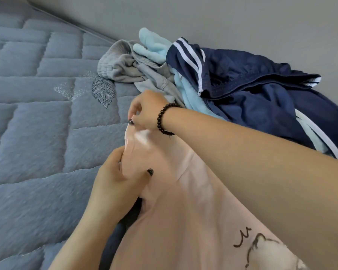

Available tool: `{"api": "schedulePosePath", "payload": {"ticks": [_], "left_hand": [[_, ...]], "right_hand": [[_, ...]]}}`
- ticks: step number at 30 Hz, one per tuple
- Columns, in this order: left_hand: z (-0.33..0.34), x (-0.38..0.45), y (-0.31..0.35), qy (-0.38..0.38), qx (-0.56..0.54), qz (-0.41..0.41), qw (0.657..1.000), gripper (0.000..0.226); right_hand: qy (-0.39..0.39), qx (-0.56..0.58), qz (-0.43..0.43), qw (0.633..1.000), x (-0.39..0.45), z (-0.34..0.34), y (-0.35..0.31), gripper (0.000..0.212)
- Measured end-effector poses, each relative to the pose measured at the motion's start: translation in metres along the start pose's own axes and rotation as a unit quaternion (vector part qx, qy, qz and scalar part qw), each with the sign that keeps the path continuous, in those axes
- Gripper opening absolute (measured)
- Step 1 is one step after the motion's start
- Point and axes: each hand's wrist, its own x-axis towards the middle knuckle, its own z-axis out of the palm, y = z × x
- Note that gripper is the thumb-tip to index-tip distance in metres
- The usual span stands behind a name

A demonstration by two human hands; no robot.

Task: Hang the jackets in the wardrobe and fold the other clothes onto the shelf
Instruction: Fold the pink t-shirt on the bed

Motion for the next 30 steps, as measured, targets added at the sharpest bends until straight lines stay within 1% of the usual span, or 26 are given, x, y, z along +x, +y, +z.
{"api": "schedulePosePath", "payload": {"ticks": [3, 5, 7, 8, 10, 12, 14, 16, 18, 19, 21, 22, 23, 24, 26, 27, 28, 30], "left_hand": [[0.002, -0.004, 0.005, 0.018, -0.022, 0.047, 0.998, 0.033], [0.002, -0.008, 0.011, -0.015, -0.041, 0.088, 0.995, 0.026], [0.005, -0.014, 0.014, -0.084, -0.044, 0.111, 0.989, 0.02], [0.007, -0.017, 0.013, -0.116, -0.017, 0.124, 0.985, 0.017], [0.014, -0.024, 0.008, -0.176, 0.072, 0.154, 0.97, 0.017], [0.018, -0.03, 0.007, -0.215, 0.144, 0.179, 0.949, 0.018], [0.021, -0.034, 0.006, -0.225, 0.193, 0.196, 0.935, 0.017], [0.024, -0.032, 0.006, -0.223, 0.24, 0.212, 0.921, 0.015], [0.027, -0.032, 0.003, -0.224, 0.297, 0.228, 0.9, 0.016], [0.03, -0.034, 0.002, -0.225, 0.325, 0.233, 0.888, 0.024], [0.036, -0.037, -0.001, -0.207, 0.358, 0.236, 0.879, 0.044], [0.04, -0.039, -0.003, -0.185, 0.367, 0.243, 0.879, 0.053], [0.043, -0.04, -0.002, -0.159, 0.371, 0.259, 0.878, 0.058], [0.047, -0.041, -0.002, -0.133, 0.359, 0.286, 0.878, 0.056], [0.053, -0.045, -0.003, -0.097, 0.316, 0.365, 0.871, 0.038], [0.057, -0.048, -0.003, -0.08, 0.298, 0.397, 0.864, 0.035], [0.062, -0.05, -0.006, -0.063, 0.276, 0.414, 0.865, 0.035], [0.07, -0.055, -0.009, -0.039, 0.231, 0.388, 0.891, 0.039]], "right_hand": [[0.134, 0.109, -0.006, 0.985, -0.018, -0.026, 0.005, 0.007], [0.185, 0.186, 0.0, 0.965, -0.041, -0.042, 0.017, 0.01], [0.192, 0.227, 0.014, 0.955, -0.075, -0.053, 0.034, 0.011], [0.18, 0.232, 0.022, 0.956, -0.094, -0.055, 0.043, 0.012], [0.154, 0.212, 0.045, 0.964, -0.136, -0.055, 0.063, 0.016], [0.14, 0.189, 0.075, 0.969, -0.175, -0.049, 0.083, 0.018], [0.136, 0.187, 0.113, 0.966, -0.207, -0.041, 0.101, 0.017], [0.148, 0.185, 0.15, 0.96, -0.229, -0.031, 0.113, 0.017], [0.163, 0.183, 0.169, 0.955, -0.244, -0.017, 0.118, 0.015], [0.163, 0.185, 0.176, 0.953, -0.25, -0.009, 0.118, 0.013], [0.154, 0.182, 0.19, 0.952, -0.267, 0.004, 0.119, 0.015], [0.164, 0.175, 0.194, 0.951, -0.275, 0.006, 0.121, 0.02], [0.192, 0.165, 0.198, 0.947, -0.284, 0.005, 0.125, 0.025], [0.236, 0.153, 0.206, 0.937, -0.292, 0.001, 0.131, 0.03], [0.339, 0.123, 0.236, 0.903, -0.306, -0.015, 0.149, 0.036], [0.375, 0.104, 0.259, 0.884, -0.312, -0.023, 0.161, 0.039], [0.395, 0.082, 0.284, 0.87, -0.317, -0.031, 0.174, 0.04], [0.393, 0.057, 0.324, 0.859, -0.327, -0.042, 0.202, 0.036]]}}
